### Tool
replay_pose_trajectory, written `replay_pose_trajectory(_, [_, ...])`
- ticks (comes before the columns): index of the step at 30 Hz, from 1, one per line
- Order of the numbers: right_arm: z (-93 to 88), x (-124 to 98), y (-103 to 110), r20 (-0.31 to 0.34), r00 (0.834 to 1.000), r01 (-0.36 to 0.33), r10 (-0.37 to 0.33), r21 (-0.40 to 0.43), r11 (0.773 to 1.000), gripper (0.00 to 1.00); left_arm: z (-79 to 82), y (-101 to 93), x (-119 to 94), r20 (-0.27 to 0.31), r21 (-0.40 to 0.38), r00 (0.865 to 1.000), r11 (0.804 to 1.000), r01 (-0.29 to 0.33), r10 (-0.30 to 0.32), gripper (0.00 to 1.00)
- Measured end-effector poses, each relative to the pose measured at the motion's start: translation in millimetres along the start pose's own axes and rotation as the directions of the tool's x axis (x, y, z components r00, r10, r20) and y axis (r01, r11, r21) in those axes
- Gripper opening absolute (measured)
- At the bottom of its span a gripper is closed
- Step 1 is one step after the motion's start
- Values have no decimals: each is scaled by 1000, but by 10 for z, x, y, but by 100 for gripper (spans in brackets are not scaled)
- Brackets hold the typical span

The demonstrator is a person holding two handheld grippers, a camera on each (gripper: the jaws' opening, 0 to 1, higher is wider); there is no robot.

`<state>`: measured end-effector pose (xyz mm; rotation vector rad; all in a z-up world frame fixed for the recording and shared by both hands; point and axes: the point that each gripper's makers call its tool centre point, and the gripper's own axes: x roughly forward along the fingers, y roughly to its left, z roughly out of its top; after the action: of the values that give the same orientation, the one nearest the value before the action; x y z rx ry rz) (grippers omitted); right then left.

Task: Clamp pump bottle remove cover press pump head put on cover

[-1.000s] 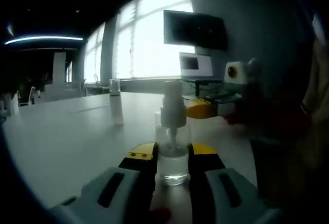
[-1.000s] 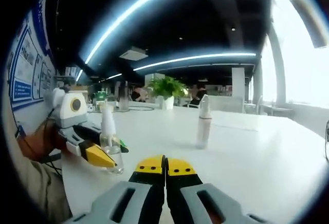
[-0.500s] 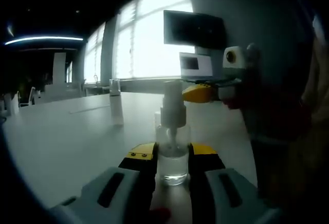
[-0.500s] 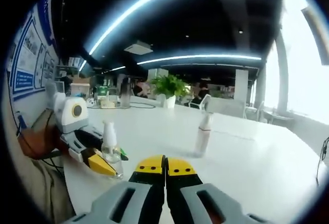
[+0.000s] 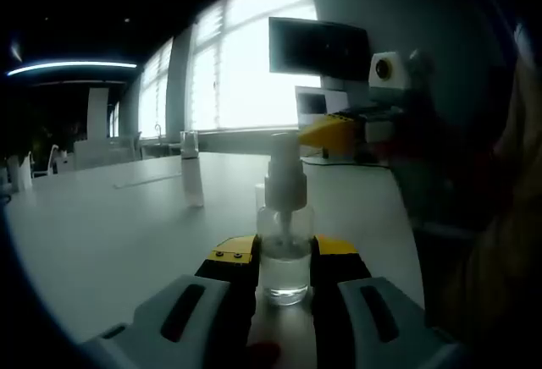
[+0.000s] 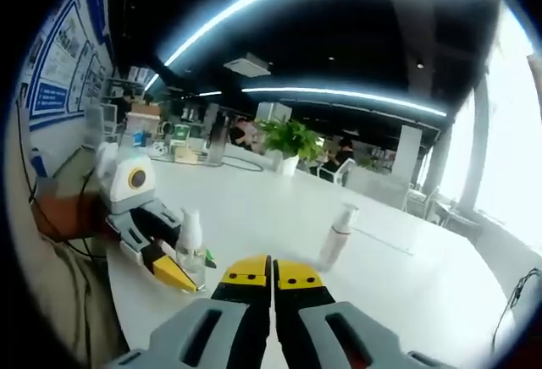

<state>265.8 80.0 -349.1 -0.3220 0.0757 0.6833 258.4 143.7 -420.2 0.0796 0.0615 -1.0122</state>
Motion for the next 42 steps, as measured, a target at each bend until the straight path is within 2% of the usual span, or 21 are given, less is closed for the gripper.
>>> replay_pose_trajectory(13, [178, 13, 193, -35, 998, -59, 55, -150, 987, 0, -2, 6, -4, 0, 2, 1000, 1000, -2, 2, 15])
replay_pose_trajectory(19, [251, 31, 219, -41, 997, -76, 70, -184, 980, 0, -5, 14, -6, 1, 1, 1000, 1000, -1, 1, 15])
replay_pose_trajectory(24, [248, 69, 223, -89, 994, -88, 70, -225, 970, 0, -3, 10, -6, 1, 2, 1000, 1000, -1, 1, 15])
replay_pose_trajectory(36, [278, 109, 269, -145, 982, -152, 117, -262, 953, 0, 3, -1, -7, 1, 5, 1000, 1000, -1, 1, 15])
replay_pose_trajectory(42, [336, 119, 294, -171, 971, -206, 165, -257, 944, 0, 3, 2, -9, 1, 5, 1000, 1000, -2, 2, 15])
